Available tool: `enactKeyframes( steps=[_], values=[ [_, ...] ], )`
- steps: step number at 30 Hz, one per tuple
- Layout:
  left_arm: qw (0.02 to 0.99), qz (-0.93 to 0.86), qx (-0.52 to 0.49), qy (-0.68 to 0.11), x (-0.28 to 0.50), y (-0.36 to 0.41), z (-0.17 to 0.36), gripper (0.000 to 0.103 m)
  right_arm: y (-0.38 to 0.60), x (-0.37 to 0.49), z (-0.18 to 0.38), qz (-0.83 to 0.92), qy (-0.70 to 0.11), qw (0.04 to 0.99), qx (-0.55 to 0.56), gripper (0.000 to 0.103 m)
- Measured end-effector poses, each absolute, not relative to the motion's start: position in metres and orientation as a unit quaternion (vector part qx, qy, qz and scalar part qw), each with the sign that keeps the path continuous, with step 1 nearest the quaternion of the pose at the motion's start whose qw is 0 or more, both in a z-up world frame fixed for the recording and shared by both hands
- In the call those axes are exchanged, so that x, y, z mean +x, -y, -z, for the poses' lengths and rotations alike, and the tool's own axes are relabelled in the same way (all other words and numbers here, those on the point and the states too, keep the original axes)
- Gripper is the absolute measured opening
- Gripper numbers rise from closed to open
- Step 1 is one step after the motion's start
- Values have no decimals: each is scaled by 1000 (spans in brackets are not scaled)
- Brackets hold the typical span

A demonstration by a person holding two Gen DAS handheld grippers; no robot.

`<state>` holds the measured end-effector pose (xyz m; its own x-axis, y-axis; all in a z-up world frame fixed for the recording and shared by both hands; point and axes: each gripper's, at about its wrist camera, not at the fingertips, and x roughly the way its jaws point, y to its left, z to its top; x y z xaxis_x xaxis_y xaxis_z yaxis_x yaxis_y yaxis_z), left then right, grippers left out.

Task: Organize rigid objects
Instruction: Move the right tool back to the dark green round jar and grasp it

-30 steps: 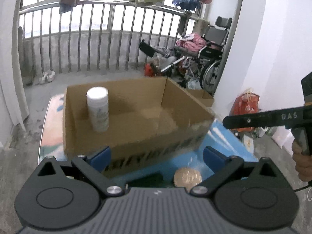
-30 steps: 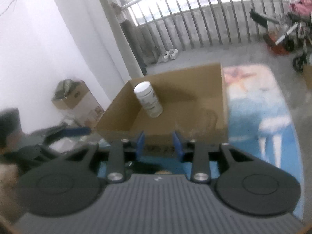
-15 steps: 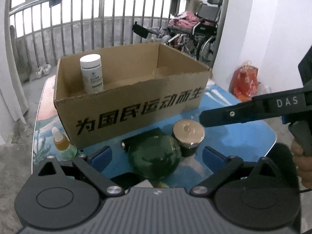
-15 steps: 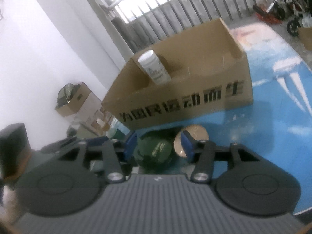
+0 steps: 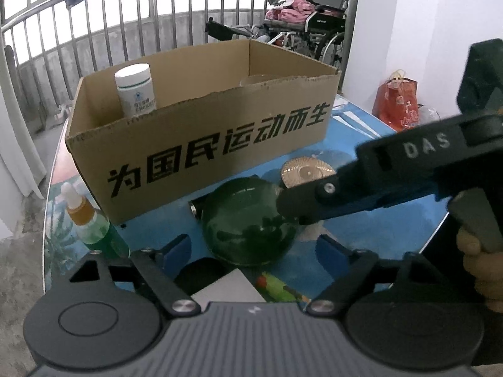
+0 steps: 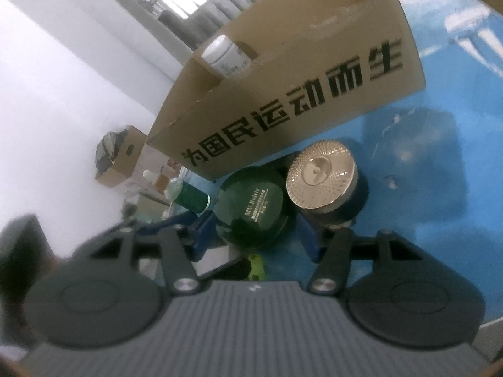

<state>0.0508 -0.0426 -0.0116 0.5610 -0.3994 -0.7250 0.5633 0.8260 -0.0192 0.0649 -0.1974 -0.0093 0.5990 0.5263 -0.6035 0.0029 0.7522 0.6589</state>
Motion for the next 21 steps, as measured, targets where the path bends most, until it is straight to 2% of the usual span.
enactKeyframes(
  steps=[5,14,21],
  values=[
    [874,274,106,-388,53,42,15,74,199,76,24,-157,-424,824,340,57],
    [873,272,107,-391,61,43,17,74,213,80,16,-137,-399,843,333,58],
    [869,276,110,-396,69,49,21,76,186,87,13,-158,-420,849,278,71]
  ],
)
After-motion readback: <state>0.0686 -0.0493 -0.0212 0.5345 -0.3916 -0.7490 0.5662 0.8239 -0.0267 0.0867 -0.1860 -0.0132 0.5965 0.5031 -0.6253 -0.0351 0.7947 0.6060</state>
